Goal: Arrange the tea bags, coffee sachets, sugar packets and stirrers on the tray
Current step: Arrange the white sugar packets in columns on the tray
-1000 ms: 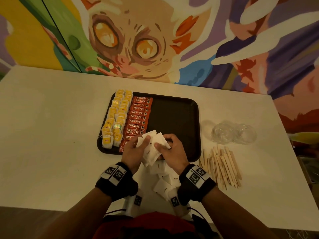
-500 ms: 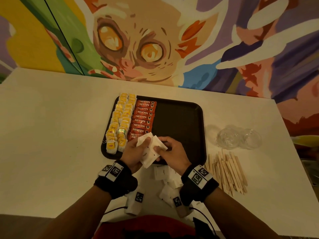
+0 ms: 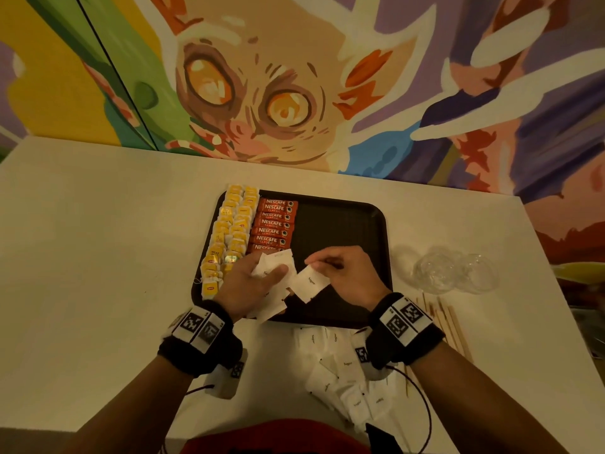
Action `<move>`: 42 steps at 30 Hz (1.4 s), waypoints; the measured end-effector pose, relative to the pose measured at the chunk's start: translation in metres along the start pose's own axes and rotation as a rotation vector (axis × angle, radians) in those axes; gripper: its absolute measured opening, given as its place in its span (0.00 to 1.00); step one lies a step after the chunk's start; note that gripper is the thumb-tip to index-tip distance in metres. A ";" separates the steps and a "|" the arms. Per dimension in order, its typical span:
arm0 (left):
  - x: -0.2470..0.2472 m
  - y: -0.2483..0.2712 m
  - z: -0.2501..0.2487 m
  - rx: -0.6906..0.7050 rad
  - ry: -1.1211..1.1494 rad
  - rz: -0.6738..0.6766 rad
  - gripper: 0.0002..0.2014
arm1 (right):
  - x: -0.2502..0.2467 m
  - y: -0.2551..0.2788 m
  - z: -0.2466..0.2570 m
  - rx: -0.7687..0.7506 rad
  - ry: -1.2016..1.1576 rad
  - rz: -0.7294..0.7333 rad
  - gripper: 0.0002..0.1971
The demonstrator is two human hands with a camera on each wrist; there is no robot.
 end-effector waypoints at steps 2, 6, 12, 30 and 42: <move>0.004 0.000 -0.009 0.067 -0.045 0.058 0.10 | 0.002 -0.003 0.007 -0.035 0.032 0.036 0.09; 0.010 -0.002 -0.013 0.146 -0.094 0.078 0.12 | 0.007 -0.011 0.017 -0.090 -0.021 -0.013 0.07; 0.002 -0.010 -0.006 0.105 0.024 -0.158 0.12 | 0.010 -0.016 0.010 0.085 -0.435 -0.018 0.07; -0.020 -0.030 0.016 -0.077 0.202 -0.306 0.09 | -0.024 -0.138 -0.049 0.527 -0.300 -0.369 0.12; -0.024 -0.039 0.025 -0.110 0.245 -0.281 0.10 | -0.024 -0.190 -0.057 0.691 -0.180 -0.271 0.11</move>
Point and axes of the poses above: each hand's wrist, its own y-axis away from the middle knuckle, its own x-axis out of the palm, z = x × y, the point moved 1 cm from there along -y, towards the middle knuckle, and after that the axes turned 8 degrees about z, right-handed, at the moved point
